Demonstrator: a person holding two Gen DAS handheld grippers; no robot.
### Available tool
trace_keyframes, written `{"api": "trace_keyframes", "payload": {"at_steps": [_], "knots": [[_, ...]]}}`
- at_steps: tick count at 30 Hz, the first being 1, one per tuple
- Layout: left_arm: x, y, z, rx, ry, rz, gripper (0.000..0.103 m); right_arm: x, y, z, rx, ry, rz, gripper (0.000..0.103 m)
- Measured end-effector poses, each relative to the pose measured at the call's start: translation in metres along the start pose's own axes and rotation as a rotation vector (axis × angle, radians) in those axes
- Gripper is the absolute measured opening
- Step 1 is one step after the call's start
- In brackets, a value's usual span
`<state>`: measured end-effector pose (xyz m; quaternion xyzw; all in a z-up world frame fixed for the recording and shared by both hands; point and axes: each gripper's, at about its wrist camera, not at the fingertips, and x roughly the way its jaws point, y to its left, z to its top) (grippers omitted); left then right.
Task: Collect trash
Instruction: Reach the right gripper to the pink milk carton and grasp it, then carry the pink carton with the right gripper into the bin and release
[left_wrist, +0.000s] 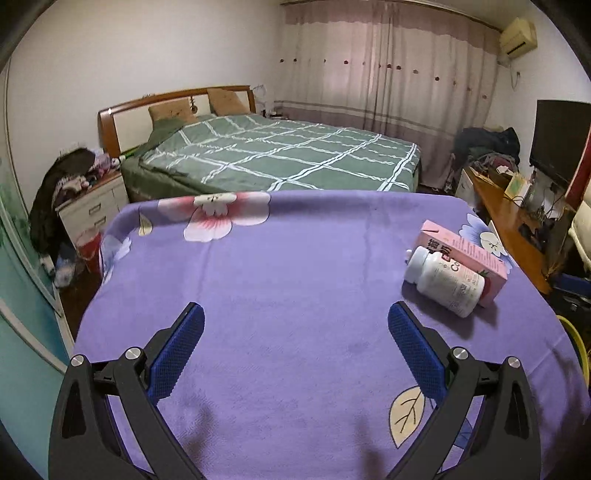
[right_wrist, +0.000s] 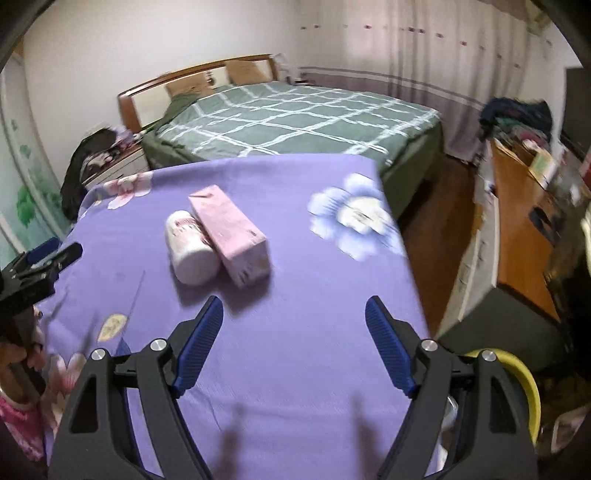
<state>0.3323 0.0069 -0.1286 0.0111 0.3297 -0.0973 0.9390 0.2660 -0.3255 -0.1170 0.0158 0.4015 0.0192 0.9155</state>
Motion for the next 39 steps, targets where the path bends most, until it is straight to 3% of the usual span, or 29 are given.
{"api": "trace_keyframes", "payload": {"at_steps": [9,17,19,20,23,33,39], "knots": [[0.008,0.004,-0.006,-0.014,0.023,-0.040,0.098,0.067,0.021,0.024,-0.106,0.071,0.012,0.075],[0.010,-0.012,-0.008,0.020,0.040,-0.064,0.098,0.096,0.024,0.033,-0.146,0.052,0.105,0.075],[0.012,-0.016,-0.008,0.033,0.048,-0.064,0.098,0.098,0.024,0.031,-0.147,0.060,0.139,0.051],[0.013,-0.016,-0.009,0.036,0.050,-0.063,0.098,0.099,0.025,0.030,-0.151,0.066,0.146,0.048],[0.014,-0.020,-0.010,0.049,0.057,-0.064,0.098,0.095,0.031,0.027,-0.171,0.068,0.138,0.039],[0.013,-0.024,-0.011,0.054,0.059,-0.066,0.098,0.050,0.020,0.013,-0.102,0.050,0.094,0.039],[0.011,-0.026,-0.012,0.060,0.052,-0.069,0.098,0.012,-0.009,-0.014,-0.013,0.025,0.049,0.039]]}}
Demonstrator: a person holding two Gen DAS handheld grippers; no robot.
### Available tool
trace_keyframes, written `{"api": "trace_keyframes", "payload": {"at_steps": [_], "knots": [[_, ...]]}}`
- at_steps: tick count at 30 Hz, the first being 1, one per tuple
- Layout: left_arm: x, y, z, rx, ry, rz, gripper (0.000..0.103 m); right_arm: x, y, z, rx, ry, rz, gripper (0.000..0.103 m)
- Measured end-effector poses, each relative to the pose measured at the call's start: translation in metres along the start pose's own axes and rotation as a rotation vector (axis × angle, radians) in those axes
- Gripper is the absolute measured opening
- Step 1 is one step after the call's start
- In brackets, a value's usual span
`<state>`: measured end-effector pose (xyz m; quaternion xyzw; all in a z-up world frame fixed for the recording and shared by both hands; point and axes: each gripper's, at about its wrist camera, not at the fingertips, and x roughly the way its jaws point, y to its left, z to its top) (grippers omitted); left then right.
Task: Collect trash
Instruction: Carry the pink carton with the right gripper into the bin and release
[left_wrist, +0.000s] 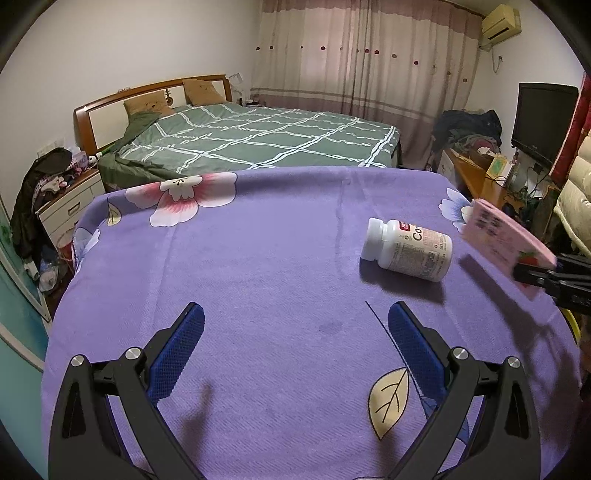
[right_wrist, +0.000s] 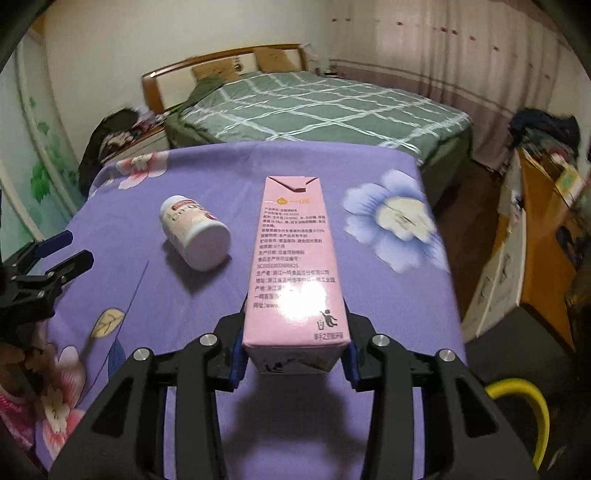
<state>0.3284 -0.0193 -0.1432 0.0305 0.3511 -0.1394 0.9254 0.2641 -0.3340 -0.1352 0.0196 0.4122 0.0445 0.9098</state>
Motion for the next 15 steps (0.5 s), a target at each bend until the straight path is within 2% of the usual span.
{"api": "trace_keyframes", "payload": {"at_steps": [6,15], "knots": [[-0.002,-0.002,-0.001,0.003,-0.002,-0.009,0.098,-0.043,-0.043,-0.036,0.120,-0.039,-0.069,0.039],[-0.001,-0.001,-0.001,0.003,-0.002,-0.012,0.098,-0.088,-0.117,-0.096,0.296,-0.023,-0.270,0.039]]}}
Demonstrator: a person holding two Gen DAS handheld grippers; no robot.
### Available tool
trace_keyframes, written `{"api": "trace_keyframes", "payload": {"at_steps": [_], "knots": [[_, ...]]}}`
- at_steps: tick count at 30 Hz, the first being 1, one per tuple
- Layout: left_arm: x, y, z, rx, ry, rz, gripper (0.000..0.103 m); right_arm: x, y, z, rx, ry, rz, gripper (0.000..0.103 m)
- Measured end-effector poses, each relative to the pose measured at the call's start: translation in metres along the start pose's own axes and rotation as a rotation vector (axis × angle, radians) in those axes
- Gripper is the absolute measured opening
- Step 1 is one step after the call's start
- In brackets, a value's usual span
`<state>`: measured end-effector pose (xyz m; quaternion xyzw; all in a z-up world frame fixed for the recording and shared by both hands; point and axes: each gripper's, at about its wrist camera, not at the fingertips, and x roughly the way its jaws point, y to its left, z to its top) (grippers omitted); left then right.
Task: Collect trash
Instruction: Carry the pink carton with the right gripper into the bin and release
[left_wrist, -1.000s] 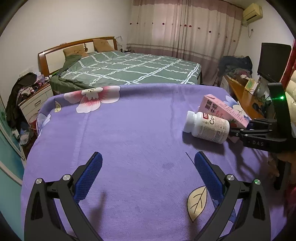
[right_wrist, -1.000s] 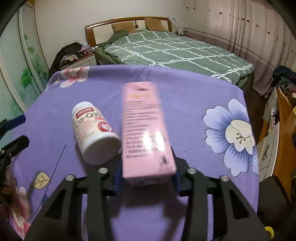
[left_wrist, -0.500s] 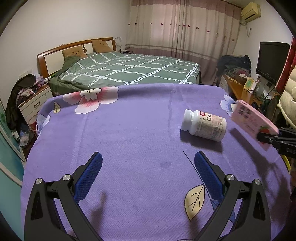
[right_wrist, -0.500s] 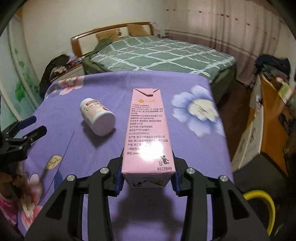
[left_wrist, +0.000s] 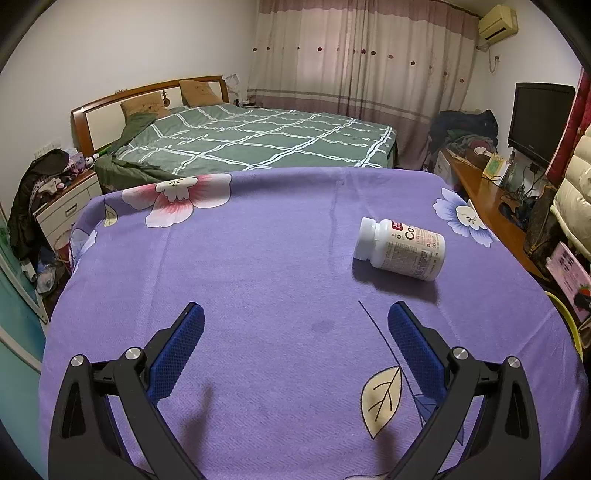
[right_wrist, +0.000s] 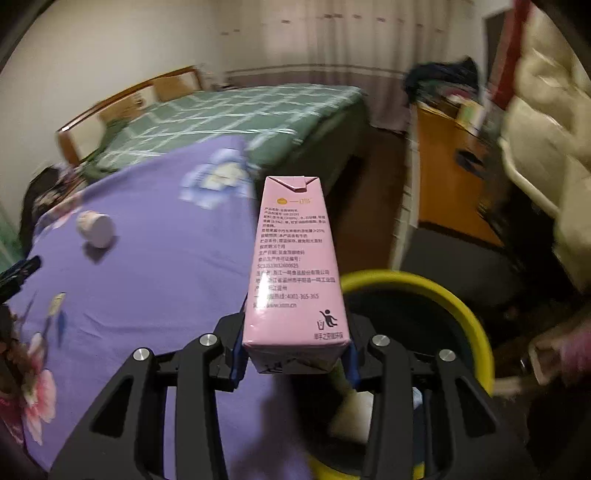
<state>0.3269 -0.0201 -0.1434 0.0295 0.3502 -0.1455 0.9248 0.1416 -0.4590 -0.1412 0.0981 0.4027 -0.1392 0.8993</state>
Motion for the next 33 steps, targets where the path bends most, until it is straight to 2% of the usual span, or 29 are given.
{"api": "trace_keyframes", "payload": {"at_steps": [7,12,20,27,33], "knots": [[0.000,-0.002,0.000,0.006,0.005,-0.005,0.098,0.010,-0.048,-0.029,0.057,0.069,-0.140,0.039],[0.001,-0.003,-0.001,0.007,0.009,-0.011,0.098,0.024,-0.060,-0.037,0.079,0.094,-0.175,0.040],[0.003,-0.014,-0.001,0.028,0.036,-0.044,0.098,0.023,-0.050,-0.031,0.086,0.055,-0.141,0.041],[0.003,-0.053,0.013,0.125,0.066,-0.102,0.098,0.013,-0.045,-0.028,0.094,0.010,-0.136,0.045],[0.027,-0.083,0.030,0.186,0.118,-0.142,0.098,0.006,-0.056,-0.028,0.120,-0.010,-0.139,0.049]]}}
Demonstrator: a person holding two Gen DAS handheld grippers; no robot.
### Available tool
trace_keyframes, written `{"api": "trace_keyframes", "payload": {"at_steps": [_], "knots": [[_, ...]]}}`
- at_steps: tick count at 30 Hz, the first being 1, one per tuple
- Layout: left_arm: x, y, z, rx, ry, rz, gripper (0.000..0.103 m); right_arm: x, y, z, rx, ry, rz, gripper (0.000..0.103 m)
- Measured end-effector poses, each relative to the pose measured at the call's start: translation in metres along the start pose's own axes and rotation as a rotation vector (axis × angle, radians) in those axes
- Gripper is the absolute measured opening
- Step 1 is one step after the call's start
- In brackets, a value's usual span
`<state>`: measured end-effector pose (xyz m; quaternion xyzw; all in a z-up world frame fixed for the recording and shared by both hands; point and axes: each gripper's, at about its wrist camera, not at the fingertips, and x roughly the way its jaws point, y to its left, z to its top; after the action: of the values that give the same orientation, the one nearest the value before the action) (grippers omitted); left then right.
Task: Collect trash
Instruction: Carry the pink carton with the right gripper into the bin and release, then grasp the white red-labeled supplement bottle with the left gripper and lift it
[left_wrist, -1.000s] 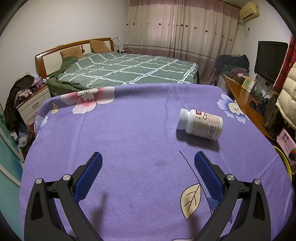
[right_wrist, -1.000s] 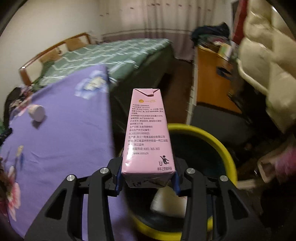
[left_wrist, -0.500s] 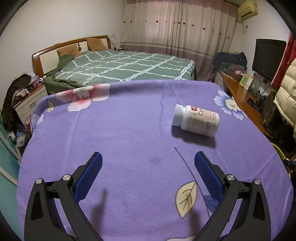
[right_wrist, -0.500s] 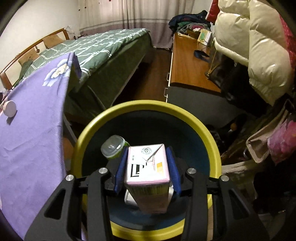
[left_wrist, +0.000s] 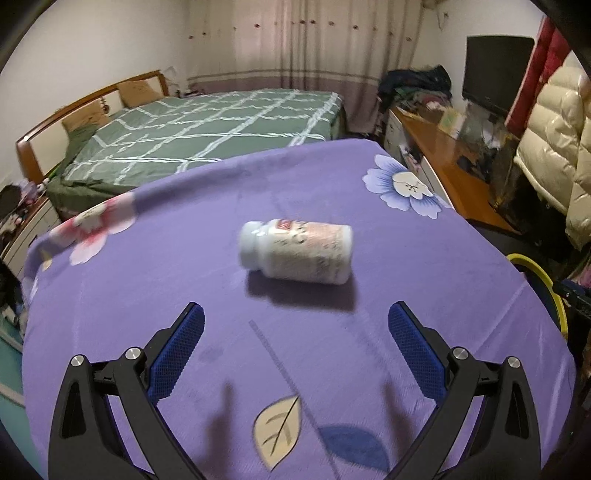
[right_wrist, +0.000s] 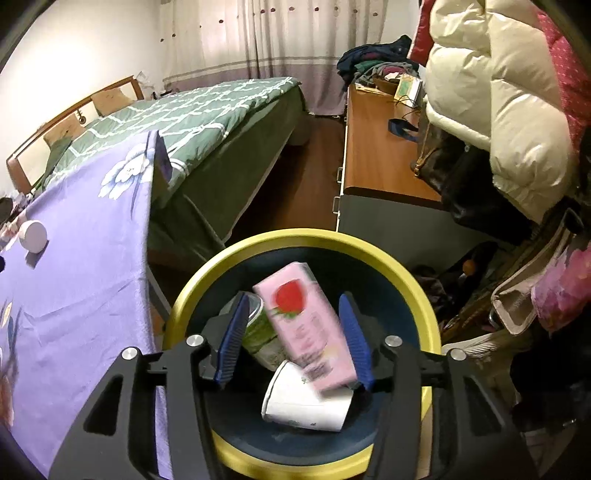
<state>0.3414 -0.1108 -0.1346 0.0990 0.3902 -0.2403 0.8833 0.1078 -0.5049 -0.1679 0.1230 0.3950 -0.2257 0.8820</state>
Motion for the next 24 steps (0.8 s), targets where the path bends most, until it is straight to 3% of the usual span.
{"api": "trace_keyframes", "payload": {"at_steps": [12,24], "knots": [[0.040,-0.005,0.035,0.038,0.045,0.024,0.098,0.004,-0.011,-0.001,0.033,0.006,0.022,0.050],[0.067,0.000,0.047,0.057,0.080,-0.010,0.098,0.013,-0.007,-0.004,0.033,0.028,0.028,0.050]]}}
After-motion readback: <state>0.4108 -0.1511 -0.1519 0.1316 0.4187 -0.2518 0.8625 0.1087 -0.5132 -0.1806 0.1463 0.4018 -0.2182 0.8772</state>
